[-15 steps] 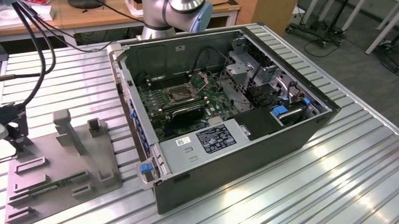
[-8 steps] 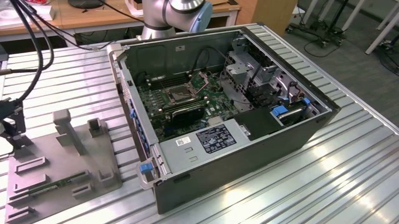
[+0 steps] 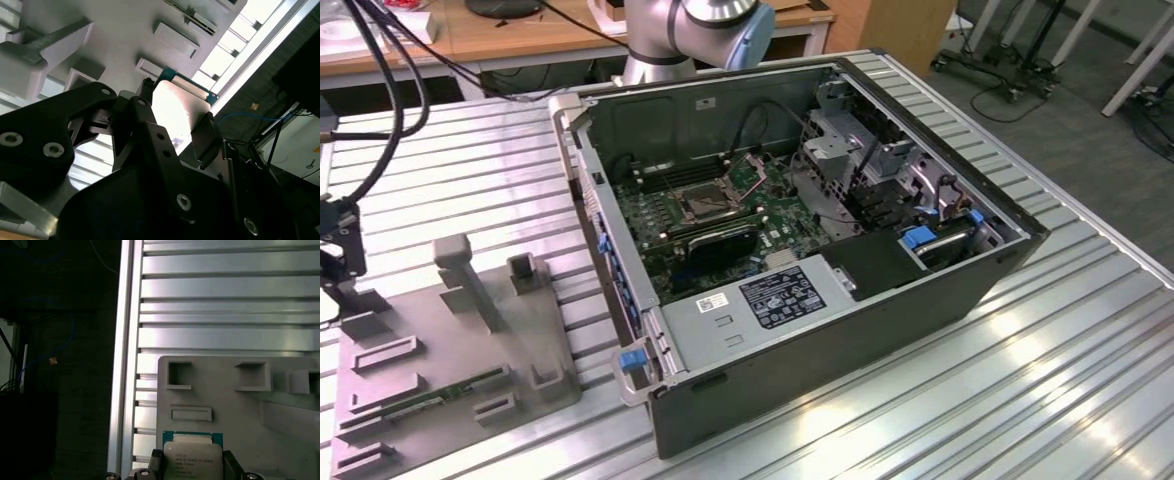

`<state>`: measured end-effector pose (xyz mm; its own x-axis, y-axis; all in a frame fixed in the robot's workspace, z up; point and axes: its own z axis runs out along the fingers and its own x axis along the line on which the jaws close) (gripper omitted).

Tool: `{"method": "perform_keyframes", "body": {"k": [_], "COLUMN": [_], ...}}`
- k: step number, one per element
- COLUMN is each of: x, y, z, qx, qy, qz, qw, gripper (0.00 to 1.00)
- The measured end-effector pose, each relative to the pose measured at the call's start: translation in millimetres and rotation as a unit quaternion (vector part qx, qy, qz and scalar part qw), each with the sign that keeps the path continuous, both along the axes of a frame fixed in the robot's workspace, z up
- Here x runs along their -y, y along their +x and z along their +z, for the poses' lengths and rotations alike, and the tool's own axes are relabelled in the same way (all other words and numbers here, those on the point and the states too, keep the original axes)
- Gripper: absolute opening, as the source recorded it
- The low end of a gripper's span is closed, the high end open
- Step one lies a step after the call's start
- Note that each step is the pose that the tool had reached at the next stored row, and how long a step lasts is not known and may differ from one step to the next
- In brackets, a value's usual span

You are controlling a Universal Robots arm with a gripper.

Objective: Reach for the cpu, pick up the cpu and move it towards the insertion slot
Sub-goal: 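Pick up the cpu and move it towards the insertion slot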

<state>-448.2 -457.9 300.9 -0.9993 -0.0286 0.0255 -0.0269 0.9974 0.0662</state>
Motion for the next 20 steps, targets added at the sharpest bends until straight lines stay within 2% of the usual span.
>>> {"method": "perform_keyframes", "body": {"k": [20], "x": [0.0], "y": [0.0], "z": [35.0], "qx": [0.0], "qy": [-0.0015], "qz": [0.0], "qw": [1.0], "gripper": [0.55]}}
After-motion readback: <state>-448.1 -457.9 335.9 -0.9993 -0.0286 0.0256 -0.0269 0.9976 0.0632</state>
